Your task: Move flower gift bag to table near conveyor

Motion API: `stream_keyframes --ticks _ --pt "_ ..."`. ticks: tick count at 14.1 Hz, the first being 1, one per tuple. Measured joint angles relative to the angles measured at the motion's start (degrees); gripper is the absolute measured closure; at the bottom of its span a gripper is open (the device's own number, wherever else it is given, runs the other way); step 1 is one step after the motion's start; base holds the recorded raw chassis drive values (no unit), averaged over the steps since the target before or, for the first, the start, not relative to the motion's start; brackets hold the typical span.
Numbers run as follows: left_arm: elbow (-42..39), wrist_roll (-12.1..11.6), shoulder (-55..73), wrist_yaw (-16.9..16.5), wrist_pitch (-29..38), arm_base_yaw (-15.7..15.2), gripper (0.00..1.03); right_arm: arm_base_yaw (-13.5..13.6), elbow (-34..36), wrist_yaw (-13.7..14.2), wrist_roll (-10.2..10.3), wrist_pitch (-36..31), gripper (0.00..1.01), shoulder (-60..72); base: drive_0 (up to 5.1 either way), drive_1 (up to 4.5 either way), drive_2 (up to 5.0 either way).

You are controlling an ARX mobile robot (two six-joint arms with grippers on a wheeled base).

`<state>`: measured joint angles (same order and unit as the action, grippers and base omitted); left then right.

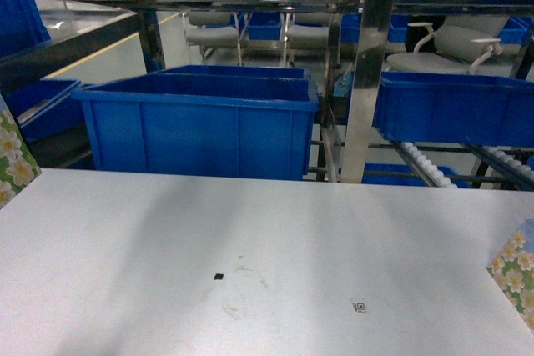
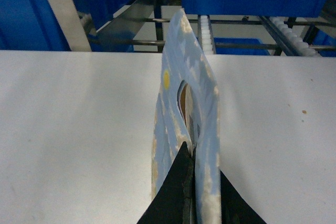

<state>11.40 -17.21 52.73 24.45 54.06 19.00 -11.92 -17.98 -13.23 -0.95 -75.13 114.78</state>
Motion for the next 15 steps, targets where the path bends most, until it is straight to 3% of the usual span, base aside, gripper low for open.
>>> stream_keyframes --ticks 4,5,6,8,15 --pt "-0.02 0.00 0.00 0.02 0.00 0.00 1.01 -1.27 7.61 -0.04 2.01 1.95 0.66 -2.91 0.0 0.00 0.0" --pt "0.00 0.00 0.00 0.00 -0.02 0.00 1.01 -0.37 8.33 1.09 2.60 1.36 0.35 -12.74 0.0 0.00 0.0" --pt "0.00 0.00 0.00 0.00 0.00 0.00 1.01 -0.31 8.33 1.92 2.43 1.40 0.21 -16.92 0.0 0.00 0.0" --pt "0.00 0.00 0.00 0.00 0.00 0.00 1.01 -0.28 8.28 2.73 2.21 1.44 0.03 -22.32 0.0 0.00 0.0" --pt "0.00 0.00 0.00 0.00 0.00 0.00 1.01 0.42 11.21 7.28 -0.24 1.44 0.03 -42.82 0.0 0.00 0.0"
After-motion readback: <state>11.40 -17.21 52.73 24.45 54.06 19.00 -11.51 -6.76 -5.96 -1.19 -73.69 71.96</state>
